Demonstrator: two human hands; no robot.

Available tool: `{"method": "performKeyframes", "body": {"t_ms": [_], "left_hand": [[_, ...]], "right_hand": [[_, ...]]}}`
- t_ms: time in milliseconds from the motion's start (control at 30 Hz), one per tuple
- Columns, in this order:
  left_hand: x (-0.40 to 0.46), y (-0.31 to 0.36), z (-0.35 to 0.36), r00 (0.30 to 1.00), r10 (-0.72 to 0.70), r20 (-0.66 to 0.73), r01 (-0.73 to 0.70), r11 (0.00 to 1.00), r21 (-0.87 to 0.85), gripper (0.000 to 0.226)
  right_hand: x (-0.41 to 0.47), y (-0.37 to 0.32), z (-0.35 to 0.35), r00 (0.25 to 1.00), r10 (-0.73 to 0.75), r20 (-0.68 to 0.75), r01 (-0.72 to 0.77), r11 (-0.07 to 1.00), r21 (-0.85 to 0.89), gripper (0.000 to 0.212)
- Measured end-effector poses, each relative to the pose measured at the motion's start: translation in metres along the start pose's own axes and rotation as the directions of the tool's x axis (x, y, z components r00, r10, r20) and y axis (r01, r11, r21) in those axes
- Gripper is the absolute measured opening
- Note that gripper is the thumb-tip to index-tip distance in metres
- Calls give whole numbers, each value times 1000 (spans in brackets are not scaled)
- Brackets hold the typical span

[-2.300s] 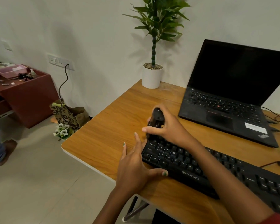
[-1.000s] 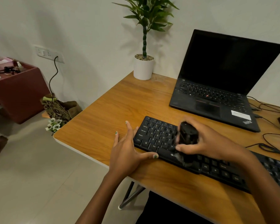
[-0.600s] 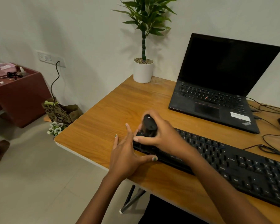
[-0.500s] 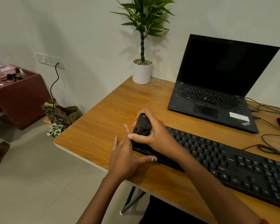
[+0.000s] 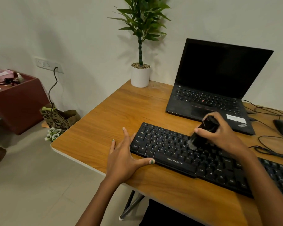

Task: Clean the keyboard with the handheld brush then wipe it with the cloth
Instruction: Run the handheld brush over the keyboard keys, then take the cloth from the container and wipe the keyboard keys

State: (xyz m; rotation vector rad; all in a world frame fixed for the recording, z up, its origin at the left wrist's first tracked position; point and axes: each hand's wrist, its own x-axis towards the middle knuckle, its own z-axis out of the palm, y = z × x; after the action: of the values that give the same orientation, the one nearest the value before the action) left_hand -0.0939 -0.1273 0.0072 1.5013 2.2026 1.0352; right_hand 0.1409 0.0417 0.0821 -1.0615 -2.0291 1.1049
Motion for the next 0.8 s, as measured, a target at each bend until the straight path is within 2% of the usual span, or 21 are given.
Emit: {"method": "performKeyframes", "body": {"t_ms": [167,267,333,433,533,633,800], "left_hand": [[-1,-2,2,999,38,-29,-38,999,-13,133],[-4,0,1,997,50,-57,-47,998,45,133],[-6,2,3,993,90,-82,-81,991,106,122],[-8,3,8,964,246,-102,-224,957,184,99],[-10,15,18,953,295,-68,-280,944,175,87],[-14,37,35,931,365,5,-358,910,208,84],[-15,83,72,844,500,194,-535,810,239,84]], "right_hand": [[-16,-5,0,997,3,-74,-12,994,-111,41],[-29,-7,-3,994,6,-109,-24,986,-167,44],[-39,-5,-5,987,37,-156,-51,995,-87,42],[-56,2,-4,965,121,-235,-90,986,139,40],[-80,6,-7,939,201,-278,-106,940,325,39],[-107,6,-15,932,235,-278,-119,919,376,43],[-161,19,-42,916,307,-259,-206,912,353,49]]}}
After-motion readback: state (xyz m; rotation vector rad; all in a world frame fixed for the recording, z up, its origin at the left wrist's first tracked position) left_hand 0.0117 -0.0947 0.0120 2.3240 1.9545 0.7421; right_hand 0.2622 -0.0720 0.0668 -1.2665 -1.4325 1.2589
